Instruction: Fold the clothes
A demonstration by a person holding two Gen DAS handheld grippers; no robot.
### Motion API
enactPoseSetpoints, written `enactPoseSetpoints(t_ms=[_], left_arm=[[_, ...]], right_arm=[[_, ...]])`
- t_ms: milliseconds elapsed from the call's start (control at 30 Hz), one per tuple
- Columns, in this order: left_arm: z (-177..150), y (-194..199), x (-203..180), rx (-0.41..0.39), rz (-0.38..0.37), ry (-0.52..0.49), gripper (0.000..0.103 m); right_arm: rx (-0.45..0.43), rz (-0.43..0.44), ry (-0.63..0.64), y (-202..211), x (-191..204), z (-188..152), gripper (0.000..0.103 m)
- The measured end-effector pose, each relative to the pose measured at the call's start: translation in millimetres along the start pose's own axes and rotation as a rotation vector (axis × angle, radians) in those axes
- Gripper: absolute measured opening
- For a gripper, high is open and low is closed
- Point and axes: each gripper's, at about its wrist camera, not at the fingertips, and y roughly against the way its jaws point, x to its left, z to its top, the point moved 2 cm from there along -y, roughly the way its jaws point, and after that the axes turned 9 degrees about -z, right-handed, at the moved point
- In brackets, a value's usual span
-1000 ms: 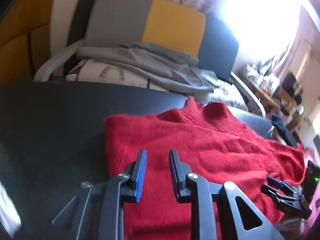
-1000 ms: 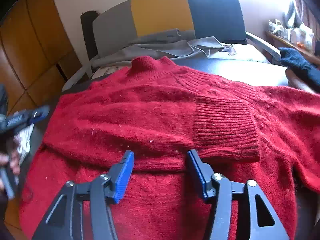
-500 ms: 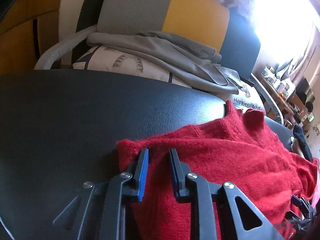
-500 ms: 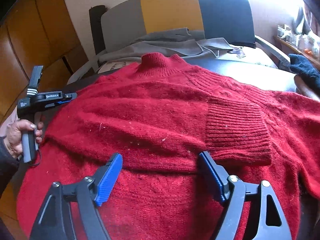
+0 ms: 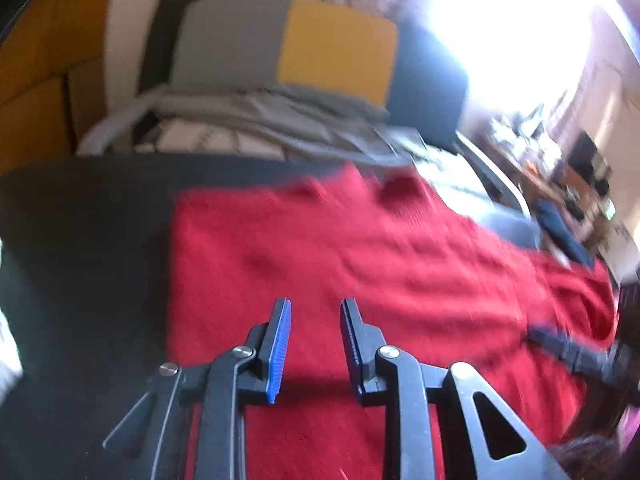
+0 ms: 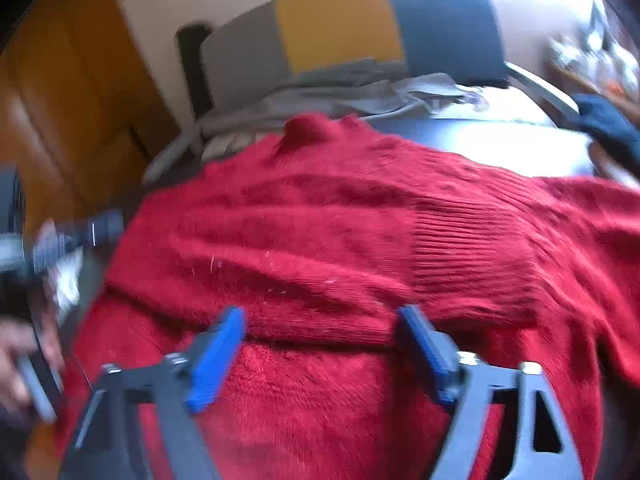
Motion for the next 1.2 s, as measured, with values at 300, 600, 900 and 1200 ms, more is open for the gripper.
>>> enactPoseSetpoints(t_ms=[300,600,900,1200], left_arm=[[-43,-5,-12,0.071,-0.001,-0.017,0.026],[-42,-8,-16,0.081,0.031,-0.054,0.027],[-40,-9,-18,0.093,0.042,-0.042,0.028],[-8,-8,-87,0.185,-0.376,0.044,0.03]], right_arm=[[-0.226,-0.223,-0.316,138,-163,2,0.052],[-0.257,-0.281,-0.678,174,-341,7,0.053],[-0.174,-0.266,-0.762,139,-374,5,0.01],[-0.278,-0.089,-0.505,155,-248,16,0.009]])
